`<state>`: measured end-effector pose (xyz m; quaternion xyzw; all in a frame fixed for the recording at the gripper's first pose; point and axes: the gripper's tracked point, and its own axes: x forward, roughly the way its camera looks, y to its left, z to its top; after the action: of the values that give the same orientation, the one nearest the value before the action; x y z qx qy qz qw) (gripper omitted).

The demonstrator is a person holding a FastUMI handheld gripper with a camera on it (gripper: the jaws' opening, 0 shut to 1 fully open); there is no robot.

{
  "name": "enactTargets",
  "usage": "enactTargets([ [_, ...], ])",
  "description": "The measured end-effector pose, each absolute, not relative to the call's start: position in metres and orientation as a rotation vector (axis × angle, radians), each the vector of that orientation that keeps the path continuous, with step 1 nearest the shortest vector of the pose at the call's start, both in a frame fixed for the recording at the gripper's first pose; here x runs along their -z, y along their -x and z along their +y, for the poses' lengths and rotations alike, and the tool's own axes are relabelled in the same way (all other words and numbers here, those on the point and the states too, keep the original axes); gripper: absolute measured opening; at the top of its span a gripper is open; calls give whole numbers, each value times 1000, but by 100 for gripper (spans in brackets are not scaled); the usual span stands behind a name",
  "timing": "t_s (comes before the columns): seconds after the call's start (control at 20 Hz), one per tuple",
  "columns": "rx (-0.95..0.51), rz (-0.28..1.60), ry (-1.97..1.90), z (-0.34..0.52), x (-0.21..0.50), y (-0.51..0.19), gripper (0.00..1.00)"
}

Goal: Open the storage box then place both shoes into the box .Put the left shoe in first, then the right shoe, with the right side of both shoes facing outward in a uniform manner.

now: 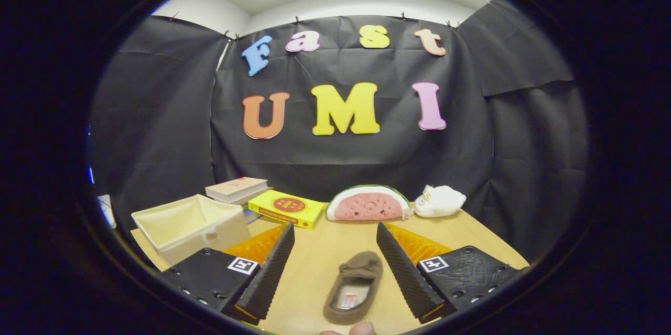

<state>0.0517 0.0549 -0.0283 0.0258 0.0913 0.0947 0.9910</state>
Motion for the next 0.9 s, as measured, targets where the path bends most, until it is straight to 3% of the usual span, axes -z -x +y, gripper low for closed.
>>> enactTargets([
  [0.35, -91, 405, -96, 15, 98, -68, 96],
  [0.9, -104, 628, -124, 24, 171, -89, 95],
])
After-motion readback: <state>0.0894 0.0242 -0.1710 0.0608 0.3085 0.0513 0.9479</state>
